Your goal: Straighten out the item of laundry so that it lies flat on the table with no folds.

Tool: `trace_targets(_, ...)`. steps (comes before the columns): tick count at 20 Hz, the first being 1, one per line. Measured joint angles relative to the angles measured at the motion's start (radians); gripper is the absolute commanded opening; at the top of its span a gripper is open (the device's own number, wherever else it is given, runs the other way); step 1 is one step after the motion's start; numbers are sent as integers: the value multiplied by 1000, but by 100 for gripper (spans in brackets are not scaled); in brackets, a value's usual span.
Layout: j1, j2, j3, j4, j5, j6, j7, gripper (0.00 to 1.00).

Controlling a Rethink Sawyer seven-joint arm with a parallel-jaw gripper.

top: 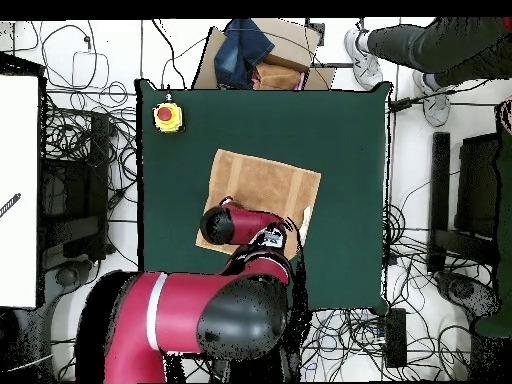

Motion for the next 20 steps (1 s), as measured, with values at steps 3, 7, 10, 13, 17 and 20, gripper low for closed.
trace_targets(3,-2,-3,4,48,0,-107,0,100)
trace_targets(7,-27,-7,26,112,0,-240,0,100)
trace_targets(10,-62,-12,53,151,0,-309,0,100)
trace_targets(13,-107,-19,89,178,0,-338,0,100)
trace_targets(17,-149,-27,123,191,0,-335,0,100)
trace_targets(20,-179,-33,147,202,1,-332,0,100)
